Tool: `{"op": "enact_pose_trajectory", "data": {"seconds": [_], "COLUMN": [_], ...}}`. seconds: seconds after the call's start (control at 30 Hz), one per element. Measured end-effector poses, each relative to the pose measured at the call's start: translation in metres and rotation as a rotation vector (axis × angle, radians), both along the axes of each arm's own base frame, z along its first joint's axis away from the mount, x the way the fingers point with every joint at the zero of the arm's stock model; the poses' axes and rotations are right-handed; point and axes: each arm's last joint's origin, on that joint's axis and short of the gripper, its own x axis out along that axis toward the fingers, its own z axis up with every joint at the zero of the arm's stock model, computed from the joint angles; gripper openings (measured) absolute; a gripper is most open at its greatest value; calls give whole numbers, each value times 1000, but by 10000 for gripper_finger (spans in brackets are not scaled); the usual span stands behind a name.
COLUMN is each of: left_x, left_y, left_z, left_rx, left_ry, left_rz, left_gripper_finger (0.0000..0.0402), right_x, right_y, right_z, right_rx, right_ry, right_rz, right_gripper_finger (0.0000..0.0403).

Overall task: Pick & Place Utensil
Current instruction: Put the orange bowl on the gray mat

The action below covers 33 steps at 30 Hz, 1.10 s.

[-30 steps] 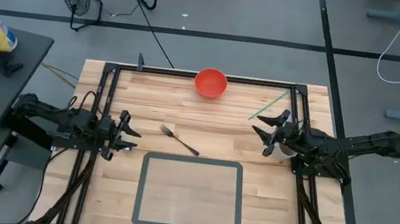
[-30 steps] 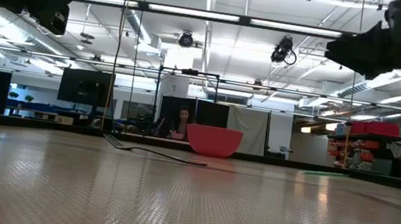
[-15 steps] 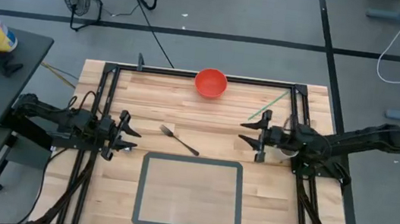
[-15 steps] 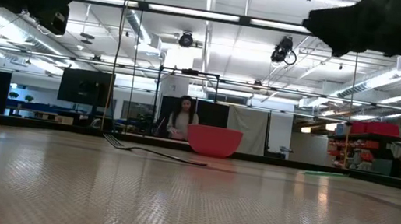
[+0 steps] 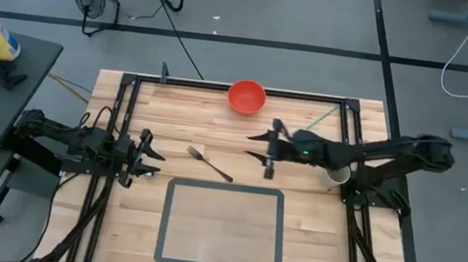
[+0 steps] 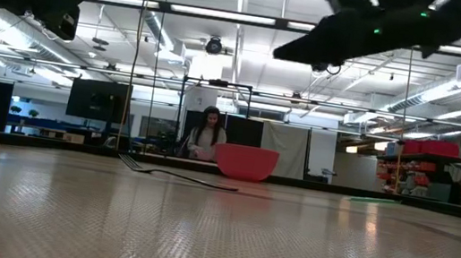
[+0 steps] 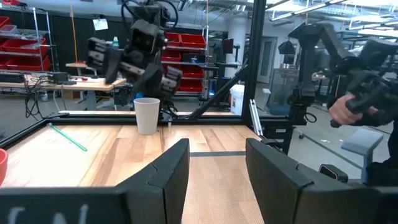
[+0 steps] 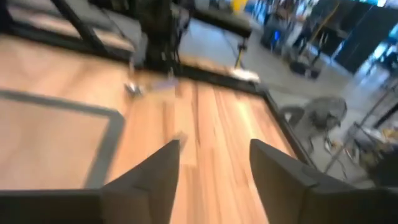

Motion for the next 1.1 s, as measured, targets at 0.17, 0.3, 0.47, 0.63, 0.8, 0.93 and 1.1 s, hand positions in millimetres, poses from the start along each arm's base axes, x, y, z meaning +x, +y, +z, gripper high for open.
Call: {"op": "enact_pose_trajectory", "data": {"seconds": [0.17, 0.3, 0.47, 0.63, 0.8, 0.93, 1.1], "left_x": [0, 0, 0, 0, 0, 0, 0], "left_y": [0, 0, 0, 0, 0, 0, 0], "left_z": [0, 0, 0, 0, 0, 0, 0], "left_rx": [0, 0, -1, 0, 0, 0, 0], "left_ry": [0, 0, -1, 0, 0, 0, 0], "left_rz": [0, 0, 0, 0, 0, 0, 0], "left_gripper_finger": [163, 163, 163, 163, 163, 163, 163], "right_x": [26, 48, 69, 83, 91, 95, 96], "right_y": [-12, -26, -42, -64, -90, -109, -132], "right_z": [-3, -1, 3, 9, 10, 4, -10], "right_rx": [-17, 19, 24, 58, 95, 111, 117], "right_ry": [189, 320, 385, 397, 511, 599, 633], "right_rz": [-85, -148, -183, -240, -257, -218, -232], "right_gripper_finger": [279, 297, 297, 304, 307, 308, 300]}}
